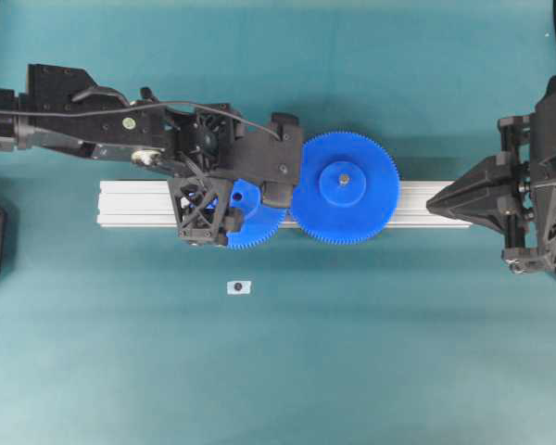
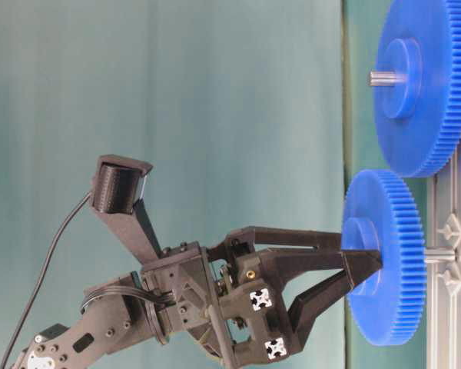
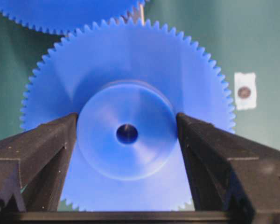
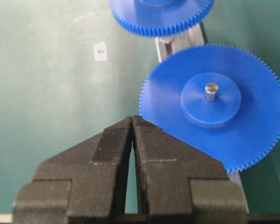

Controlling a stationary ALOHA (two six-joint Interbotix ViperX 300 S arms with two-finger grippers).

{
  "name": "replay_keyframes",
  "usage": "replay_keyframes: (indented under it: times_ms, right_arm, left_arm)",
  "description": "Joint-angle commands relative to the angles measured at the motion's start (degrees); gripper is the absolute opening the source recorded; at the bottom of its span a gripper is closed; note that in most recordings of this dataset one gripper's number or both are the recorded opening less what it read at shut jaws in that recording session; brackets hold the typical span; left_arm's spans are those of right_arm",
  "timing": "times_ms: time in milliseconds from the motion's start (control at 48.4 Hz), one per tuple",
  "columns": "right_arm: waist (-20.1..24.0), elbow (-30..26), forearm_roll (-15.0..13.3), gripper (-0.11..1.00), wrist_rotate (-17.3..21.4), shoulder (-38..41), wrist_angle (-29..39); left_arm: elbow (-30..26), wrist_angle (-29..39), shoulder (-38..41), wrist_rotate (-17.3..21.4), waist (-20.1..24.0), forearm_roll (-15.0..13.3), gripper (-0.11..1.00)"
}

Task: Insert the small gear onto the shaft.
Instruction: 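Lower the gear's bore onto the shaft, meshing with the large gear, then open the left gripper and withdraw it to the left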

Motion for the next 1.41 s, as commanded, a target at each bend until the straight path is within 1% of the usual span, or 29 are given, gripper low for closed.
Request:
replay_keyframes:
  times_ms: [0, 331, 620, 889, 971, 1219, 1385]
  right_arm:
    - [0.0, -0.5, 0.1, 0.11, 0.6, -0.1, -0.5]
    - [0.1, -0.5, 0.2, 0.11, 0.6, -0.2, -0.5]
    - [0.0, -0.4, 0.1, 0.11, 0.6, -0.2, -0.5]
    - [0.1, -0.2, 0.1, 0.11, 0.6, -0.5, -0.5]
    - [0.0, 0.2, 0.1, 0.11, 0.6, -0.9, -0.5]
    - [0.1, 1.4, 0.1, 0.11, 0.7, -4.0, -0.4]
    - [0.1, 2.3, 0.2, 0.11, 0.7, -6.4, -0.1]
  left_arm:
    - [-1.3, -0.2, -1.6, -0.2, 0.3, 0.1, 0.79]
    - [-2.2, 0.0, -1.6, -0.4, 0.3, 0.1, 0.84]
    - [-2.2, 0.0, -2.0, -0.5, 0.2, 0.1, 0.84]
    - [-0.5, 0.0, -6.7, -1.0, 0.2, 0.1, 0.84]
    - [0.4, -0.1, -8.4, -1.5, 0.2, 0.1, 0.84]
    - [3.8, -0.1, -12.1, -5.5, 0.2, 0.1, 0.84]
    - [5.1, -0.4, -14.9, -7.1, -0.2, 0.1, 0.84]
